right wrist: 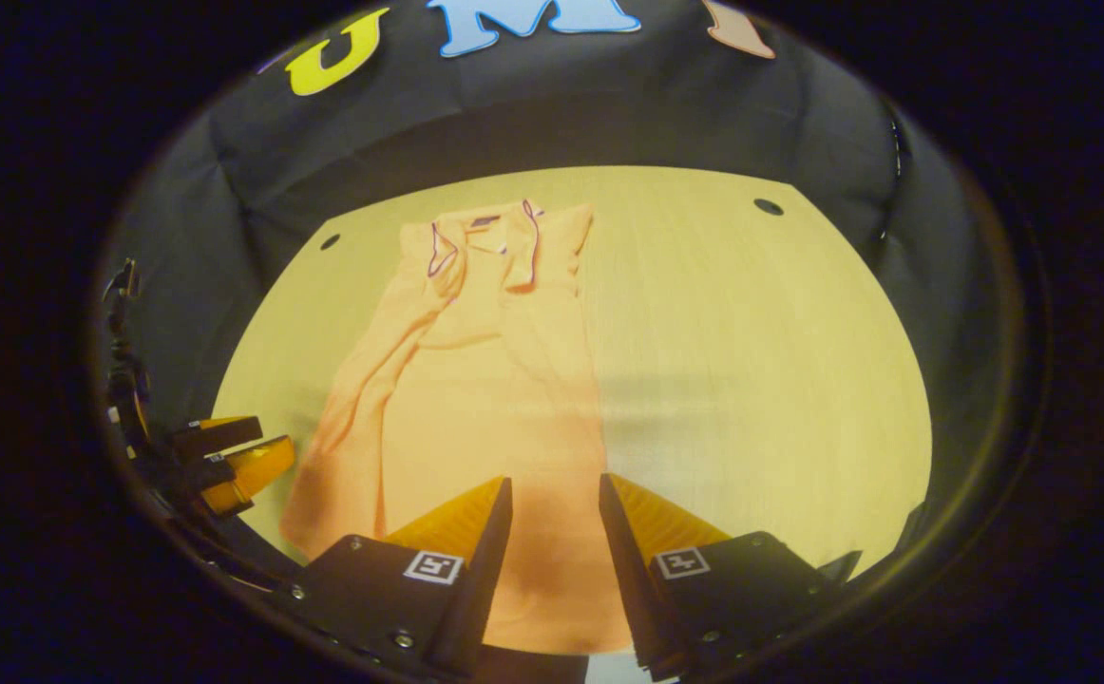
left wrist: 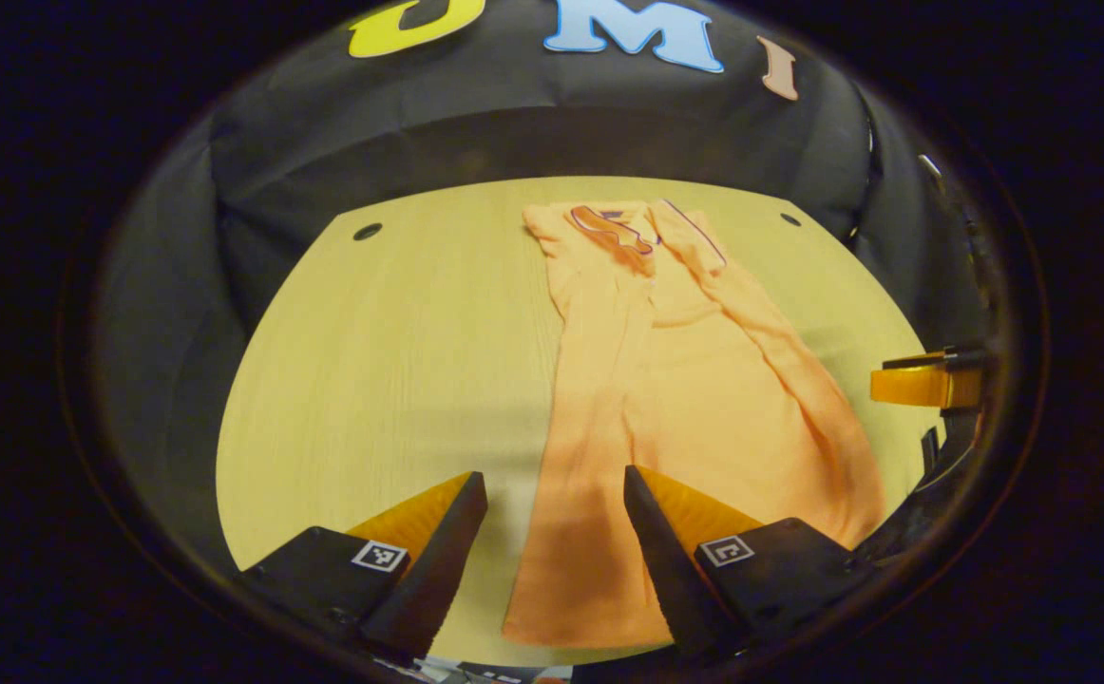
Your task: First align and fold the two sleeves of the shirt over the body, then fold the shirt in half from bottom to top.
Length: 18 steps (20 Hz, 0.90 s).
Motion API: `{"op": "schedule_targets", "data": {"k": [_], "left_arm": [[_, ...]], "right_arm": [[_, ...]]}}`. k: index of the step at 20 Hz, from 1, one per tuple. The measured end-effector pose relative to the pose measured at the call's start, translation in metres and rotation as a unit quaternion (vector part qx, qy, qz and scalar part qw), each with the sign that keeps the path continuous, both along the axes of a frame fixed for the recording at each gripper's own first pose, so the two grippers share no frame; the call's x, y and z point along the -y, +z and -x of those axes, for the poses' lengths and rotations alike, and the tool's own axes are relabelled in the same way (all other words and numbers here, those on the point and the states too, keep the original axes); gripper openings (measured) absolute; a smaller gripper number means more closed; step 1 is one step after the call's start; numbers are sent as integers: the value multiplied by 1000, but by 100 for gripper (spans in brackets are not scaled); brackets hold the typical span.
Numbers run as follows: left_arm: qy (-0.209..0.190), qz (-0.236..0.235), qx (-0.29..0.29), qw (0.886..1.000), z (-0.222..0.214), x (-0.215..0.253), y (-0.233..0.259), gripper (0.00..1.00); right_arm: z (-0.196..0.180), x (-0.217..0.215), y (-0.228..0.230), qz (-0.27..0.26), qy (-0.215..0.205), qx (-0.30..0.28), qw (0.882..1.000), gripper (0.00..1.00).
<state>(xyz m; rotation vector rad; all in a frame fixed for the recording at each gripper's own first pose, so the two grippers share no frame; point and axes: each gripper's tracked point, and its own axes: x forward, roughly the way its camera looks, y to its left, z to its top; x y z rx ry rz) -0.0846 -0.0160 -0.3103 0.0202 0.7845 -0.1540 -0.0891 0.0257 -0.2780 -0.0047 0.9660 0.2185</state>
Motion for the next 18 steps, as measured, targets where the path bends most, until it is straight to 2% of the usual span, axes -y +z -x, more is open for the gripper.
{"op": "schedule_targets", "data": {"k": [1,3,5,7,11,18], "left_arm": [[-3,1,-11,1000,10,1,-5,97],[-6,2,-31,1000,22,2,-11,95],[-7,-1,-53,999,34,1,-19,95],[-8,-8,-78,997,48,0,-27,96],[-7,-23,-129,991,72,-2,-43,96],[-2,-67,-200,977,92,-11,-74,96]], "right_arm": [[9,-2,-5,-2,6,-19,1000,61],[28,1,-18,7,11,-48,999,78],[48,4,-28,16,16,-79,997,80],[66,8,-37,26,21,-108,994,86],[91,18,-53,54,27,-160,985,88],[100,30,-72,96,32,-197,975,88]]}}
